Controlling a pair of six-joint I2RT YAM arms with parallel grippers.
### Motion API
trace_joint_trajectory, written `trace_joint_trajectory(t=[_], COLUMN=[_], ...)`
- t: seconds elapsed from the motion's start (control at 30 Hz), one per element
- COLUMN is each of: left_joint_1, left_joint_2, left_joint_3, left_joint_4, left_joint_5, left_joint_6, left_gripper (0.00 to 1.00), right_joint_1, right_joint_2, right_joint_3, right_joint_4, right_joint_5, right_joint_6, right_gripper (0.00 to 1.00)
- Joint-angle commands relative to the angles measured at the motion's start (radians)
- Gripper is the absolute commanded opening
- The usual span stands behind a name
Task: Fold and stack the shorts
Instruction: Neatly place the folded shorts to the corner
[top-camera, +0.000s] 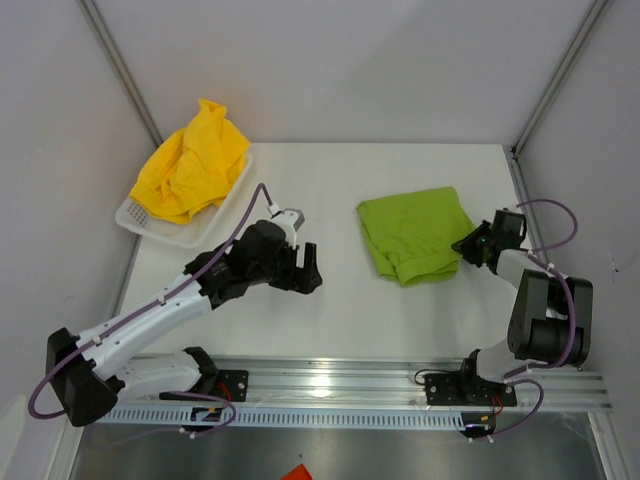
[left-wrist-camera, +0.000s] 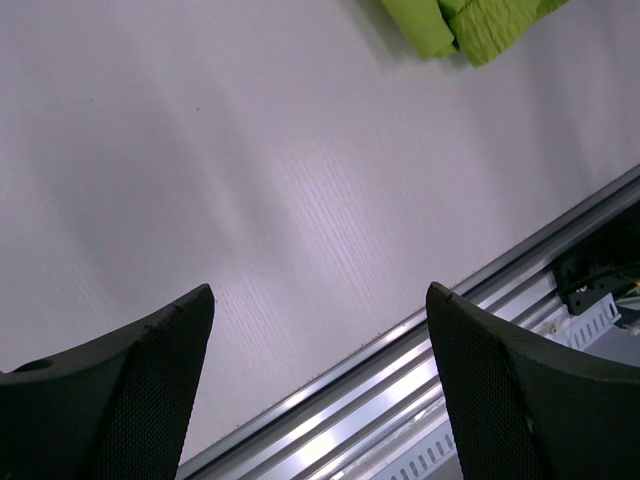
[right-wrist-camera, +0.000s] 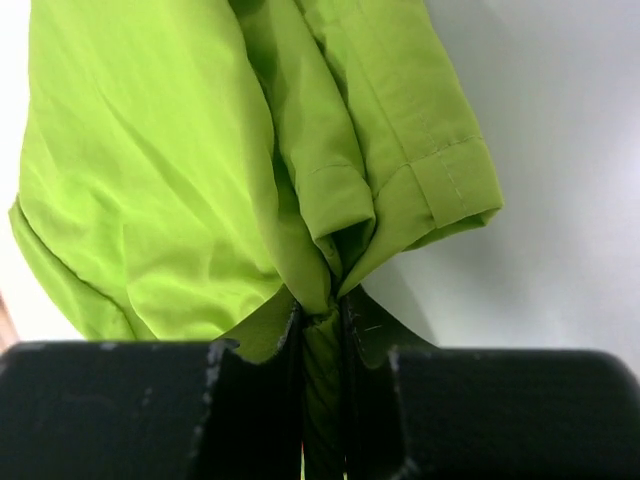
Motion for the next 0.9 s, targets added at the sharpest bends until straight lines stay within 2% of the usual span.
trace_joint_trajectory(t=[0.0, 0.13, 0.47, 0.73, 0.8, 0.87], left_joint_1=[0.003, 0.003, 0.003, 0.005, 0.005, 0.005], left_joint_2=[-0.052, -0.092, -0.155, -0.118, -0.11, -0.118], left_joint_3=[-0.001, -0.05, -0.139, -0.182, -0.179, -0.193], left_joint_4=[0.005, 0.047, 0.11, 0.16, 0.163, 0.181], left_joint_5=[0.05, 0.076, 0.156, 0.193, 0.215, 0.231], left_joint_6=[-0.019, -0.048, -0.05, -0.033, -0.043, -0.059], left_gripper=[0.88, 0.87, 0.88, 0.87, 0.87, 0.87], right_joint_1=[-0.109, -0.155, -0.215, -0.284, -0.296, -0.296], right_joint_2=[0.047, 0.149, 0.4, 0.607, 0.685, 0.742], right_joint_3=[0.057, 0.161, 0.543, 0.77, 0.867, 0.989], right_joint_4=[-0.041, -0.084, -0.226, -0.213, -0.205, -0.269], right_joint_5=[-0.017, 0.046, 0.119, 0.066, 0.018, 0.02], right_joint_6=[-0.058, -0.084, -0.123, -0.17, -0.214, -0.241], right_gripper=[0.0, 0.0, 0.0, 0.01, 0.01, 0.01])
